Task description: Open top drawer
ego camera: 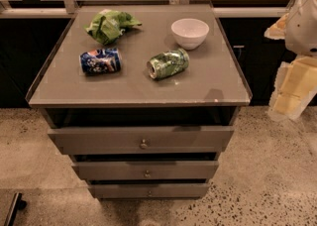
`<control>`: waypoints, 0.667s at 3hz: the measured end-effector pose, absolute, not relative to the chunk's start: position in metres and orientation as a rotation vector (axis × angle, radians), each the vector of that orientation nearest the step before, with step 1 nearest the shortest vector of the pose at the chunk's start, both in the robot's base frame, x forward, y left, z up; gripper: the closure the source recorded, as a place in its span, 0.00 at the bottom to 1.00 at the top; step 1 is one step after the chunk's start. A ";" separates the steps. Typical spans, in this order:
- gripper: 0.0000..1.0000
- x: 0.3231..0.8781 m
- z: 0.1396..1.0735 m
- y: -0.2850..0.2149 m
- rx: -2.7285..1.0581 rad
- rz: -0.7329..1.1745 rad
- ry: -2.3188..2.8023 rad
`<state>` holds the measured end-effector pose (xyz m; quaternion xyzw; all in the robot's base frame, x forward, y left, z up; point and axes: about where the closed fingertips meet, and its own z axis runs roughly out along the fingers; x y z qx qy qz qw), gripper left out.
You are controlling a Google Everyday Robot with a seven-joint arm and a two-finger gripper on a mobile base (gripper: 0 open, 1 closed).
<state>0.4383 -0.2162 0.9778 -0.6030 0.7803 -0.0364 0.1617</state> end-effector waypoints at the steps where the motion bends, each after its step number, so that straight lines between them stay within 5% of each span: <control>1: 0.00 0.438 0.978 -0.216 -1.721 -0.104 2.227; 2: 0.00 0.439 0.966 -0.217 -1.672 -0.087 2.195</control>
Offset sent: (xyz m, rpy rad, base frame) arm 0.0029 -0.0145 -0.0983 0.4102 -0.3267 -0.0859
